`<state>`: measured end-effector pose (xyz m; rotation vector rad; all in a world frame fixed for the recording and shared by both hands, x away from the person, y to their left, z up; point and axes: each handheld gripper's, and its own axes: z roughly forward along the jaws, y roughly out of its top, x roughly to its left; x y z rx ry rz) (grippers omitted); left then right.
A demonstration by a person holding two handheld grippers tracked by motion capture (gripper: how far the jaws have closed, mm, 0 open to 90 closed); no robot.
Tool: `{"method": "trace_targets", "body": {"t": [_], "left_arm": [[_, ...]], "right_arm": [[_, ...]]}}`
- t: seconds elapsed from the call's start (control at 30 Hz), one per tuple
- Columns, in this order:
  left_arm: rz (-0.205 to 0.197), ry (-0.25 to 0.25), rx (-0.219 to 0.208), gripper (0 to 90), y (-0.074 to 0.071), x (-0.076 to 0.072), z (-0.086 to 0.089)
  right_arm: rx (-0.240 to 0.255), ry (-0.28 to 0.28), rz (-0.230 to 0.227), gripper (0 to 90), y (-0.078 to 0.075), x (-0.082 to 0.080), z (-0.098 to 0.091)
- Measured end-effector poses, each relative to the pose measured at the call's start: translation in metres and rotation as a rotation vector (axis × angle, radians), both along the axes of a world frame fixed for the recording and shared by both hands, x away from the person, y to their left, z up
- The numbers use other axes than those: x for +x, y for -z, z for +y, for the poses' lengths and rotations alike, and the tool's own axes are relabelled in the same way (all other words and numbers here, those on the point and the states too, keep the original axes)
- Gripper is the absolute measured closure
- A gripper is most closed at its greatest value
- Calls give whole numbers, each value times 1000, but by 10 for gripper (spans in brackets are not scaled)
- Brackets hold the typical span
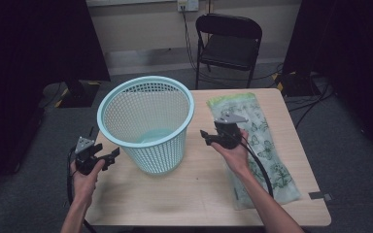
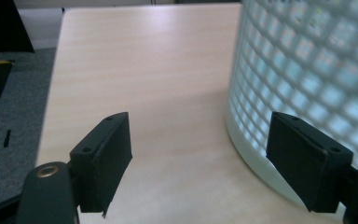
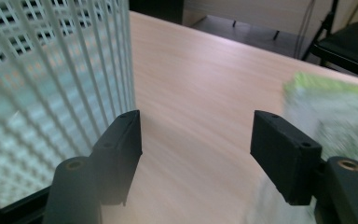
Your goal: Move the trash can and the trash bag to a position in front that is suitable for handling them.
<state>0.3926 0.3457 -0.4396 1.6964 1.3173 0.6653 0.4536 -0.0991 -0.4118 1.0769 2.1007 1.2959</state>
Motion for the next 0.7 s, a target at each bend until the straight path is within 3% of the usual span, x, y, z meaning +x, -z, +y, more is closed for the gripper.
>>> {"method": "trace_targets", "body": {"t": [0.13,0.2,0.27,0.33,0.4,0.43,0.53,0.7], "left_arm": [[0,5,-36,215,-4,17,3],[0,20,-26,219,-4,20,1],[-29,51,-51,218,-6,23,-8],[-36,53,-37,326,-7,22,-11],[-42,58,-17,381,-8,20,-14],[-26,89,-46,422,-9,18,-17],[-20,124,-19,431,-12,11,-27],[-20,173,-39,446,-11,-5,-47]], "right_arm": [[23,16,-9,334,-11,21,21],[26,12,-11,334,-13,25,25],[49,-5,-7,333,-18,30,35],[51,-15,-11,369,-19,29,38],[33,-13,-27,377,-20,25,39],[48,-20,-15,361,-19,21,34],[48,-22,-14,365,-19,11,24],[35,-37,-5,375,-19,-10,1]]}}
